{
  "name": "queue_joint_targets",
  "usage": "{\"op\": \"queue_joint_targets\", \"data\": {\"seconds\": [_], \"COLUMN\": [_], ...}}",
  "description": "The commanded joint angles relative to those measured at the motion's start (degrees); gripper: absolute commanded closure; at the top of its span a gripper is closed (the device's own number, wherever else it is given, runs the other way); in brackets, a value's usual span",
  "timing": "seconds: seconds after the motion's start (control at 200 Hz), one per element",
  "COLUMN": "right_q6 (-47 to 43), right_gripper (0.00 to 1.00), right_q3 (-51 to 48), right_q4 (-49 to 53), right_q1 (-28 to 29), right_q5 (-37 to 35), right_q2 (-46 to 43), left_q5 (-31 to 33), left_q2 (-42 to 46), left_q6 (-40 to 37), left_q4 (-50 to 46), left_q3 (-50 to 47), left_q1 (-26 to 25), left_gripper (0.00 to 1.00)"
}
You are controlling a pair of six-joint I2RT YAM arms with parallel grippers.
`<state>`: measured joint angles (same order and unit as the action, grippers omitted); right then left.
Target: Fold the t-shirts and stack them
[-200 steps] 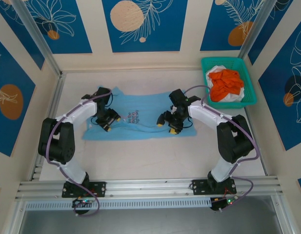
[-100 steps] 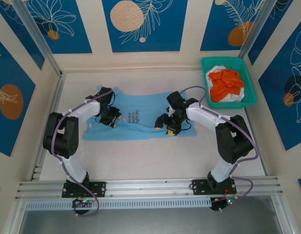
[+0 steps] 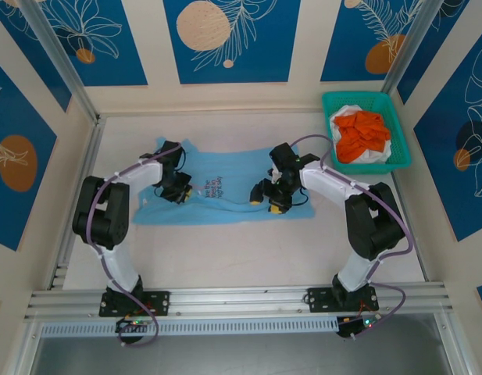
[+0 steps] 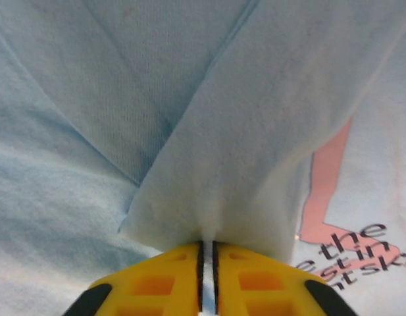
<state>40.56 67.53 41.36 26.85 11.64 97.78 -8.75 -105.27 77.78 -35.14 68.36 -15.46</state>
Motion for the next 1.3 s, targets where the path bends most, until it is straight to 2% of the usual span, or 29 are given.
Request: {"op": "queue_joint_targets", "data": {"seconds": [0.0,0.125,0.31,0.47,0.675,0.93,1.06,1.21,1.295], "right_q6": [-1.18,-1.27,-1.18,-1.19,-1.01,-0.58,-0.39,-0.12,0.03], "right_gripper": [0.34,0.34,0.34,0.34,0.34,0.35,0.35,0.34,0.35], "right_q3": [1.40,1.21,0.68,0.51,0.42,-0.47,-0.73,-1.23,-1.43], "right_q4": [1.62,1.96,1.74,1.79,1.87,1.69,1.65,1.77,1.98], "right_q1": [-0.29,-0.28,-0.57,-0.90,-0.92,-1.10,-1.16,-1.23,-1.26], "right_q5": [1.58,1.37,1.37,1.46,1.39,1.14,1.13,1.02,1.05], "right_q2": [0.43,0.48,0.38,0.47,0.32,-0.35,-0.44,-0.74,-0.83], "left_q5": [0.61,1.42,2.05,3.28,6.68,6.33,9.44,17.20,19.45], "left_q2": [-1.42,-1.07,-1.33,-2.04,-3.25,-5.36,-9.34,-17.55,-22.58], "left_q6": [0.89,0.23,-0.78,-2.38,-6.81,-9.59,-15.79,-28.53,-34.51], "left_q4": [-2.07,-3.12,-3.98,-6.13,-11.10,-12.13,-18.03,-28.24,-31.81], "left_q3": [2.03,1.89,2.11,3.90,8.45,10.72,19.05,34.18,42.62], "left_q1": [-0.43,-0.62,-0.61,-0.71,-1.51,-2.27,-3.92,-7.61,-9.68], "left_gripper": [0.73,0.69,0.69,0.80,1.00,1.00,1.00,1.00,1.00]}}
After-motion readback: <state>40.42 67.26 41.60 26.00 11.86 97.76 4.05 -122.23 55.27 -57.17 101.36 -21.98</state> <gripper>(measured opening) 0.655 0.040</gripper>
